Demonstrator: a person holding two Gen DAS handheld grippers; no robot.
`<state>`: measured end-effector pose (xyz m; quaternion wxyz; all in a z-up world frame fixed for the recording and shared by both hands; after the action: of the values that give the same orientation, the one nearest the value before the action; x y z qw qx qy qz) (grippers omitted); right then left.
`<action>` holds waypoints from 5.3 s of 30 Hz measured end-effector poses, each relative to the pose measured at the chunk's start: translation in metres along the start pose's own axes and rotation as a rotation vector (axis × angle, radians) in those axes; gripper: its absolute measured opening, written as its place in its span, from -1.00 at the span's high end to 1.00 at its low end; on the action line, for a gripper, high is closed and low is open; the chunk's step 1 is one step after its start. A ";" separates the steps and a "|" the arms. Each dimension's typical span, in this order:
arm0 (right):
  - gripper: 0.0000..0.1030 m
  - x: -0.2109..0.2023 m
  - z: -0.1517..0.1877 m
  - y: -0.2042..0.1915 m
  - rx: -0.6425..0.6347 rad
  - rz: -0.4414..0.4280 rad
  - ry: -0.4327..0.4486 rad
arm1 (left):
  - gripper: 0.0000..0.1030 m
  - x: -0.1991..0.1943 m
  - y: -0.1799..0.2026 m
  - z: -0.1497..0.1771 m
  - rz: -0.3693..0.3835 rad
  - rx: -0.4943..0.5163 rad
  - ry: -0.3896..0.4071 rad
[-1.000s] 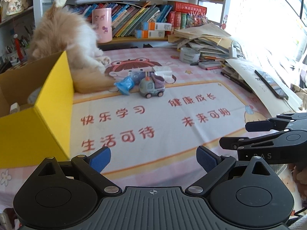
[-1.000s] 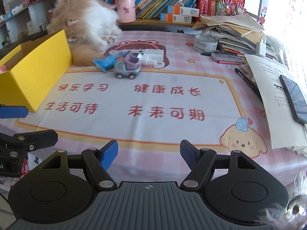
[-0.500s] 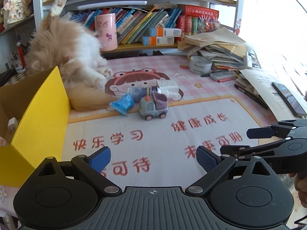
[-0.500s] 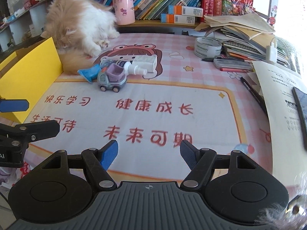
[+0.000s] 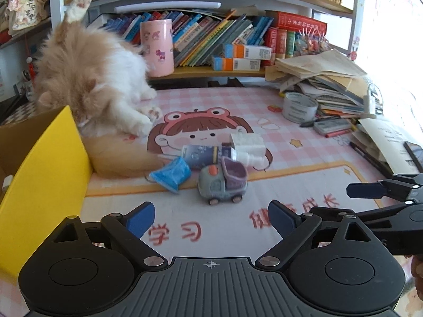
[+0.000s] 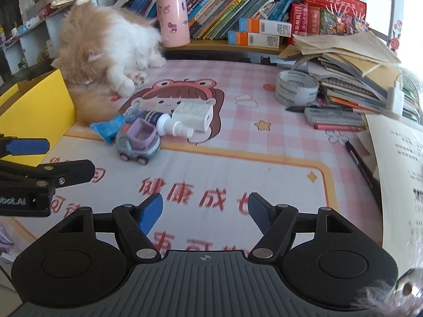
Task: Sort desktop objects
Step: 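Grasp the grey toy truck with the left tool while the right tool grasps the white block, then lift the toy truck and white block with both tools toward the yellow box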
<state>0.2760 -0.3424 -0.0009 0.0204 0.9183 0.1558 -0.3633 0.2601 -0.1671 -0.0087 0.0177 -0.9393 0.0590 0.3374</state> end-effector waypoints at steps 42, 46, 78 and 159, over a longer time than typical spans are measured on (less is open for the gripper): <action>-0.33 0.102 -0.080 0.009 0.040 -0.038 0.016 | -0.24 -0.023 -0.043 0.022 -0.016 -0.213 -0.133; -0.33 0.123 -0.098 0.000 0.050 -0.036 0.023 | -0.24 -0.035 -0.049 0.028 -0.025 -0.271 -0.137; 0.11 0.087 -0.062 0.029 0.006 0.077 -0.001 | -0.24 -0.061 -0.043 0.031 0.039 -0.201 -0.074; 0.11 -0.112 0.110 -0.269 0.007 -0.039 -0.079 | -0.24 -0.219 -0.212 0.173 0.198 -0.164 -0.056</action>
<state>0.0450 -0.1335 0.0145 0.0160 0.9001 0.1716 -0.4002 0.0096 0.0772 -0.0040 -0.0909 -0.9175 0.1232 0.3672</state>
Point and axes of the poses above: each gripper's, at about its wrist camera, not at the fingertips, and x roughly the way its jaws point, y to its right, z to its underside, the point moved 2 cm from there along x, roughly the way its jaws point, and after that the axes turned 2 degrees about y, right-handed, at the moved point
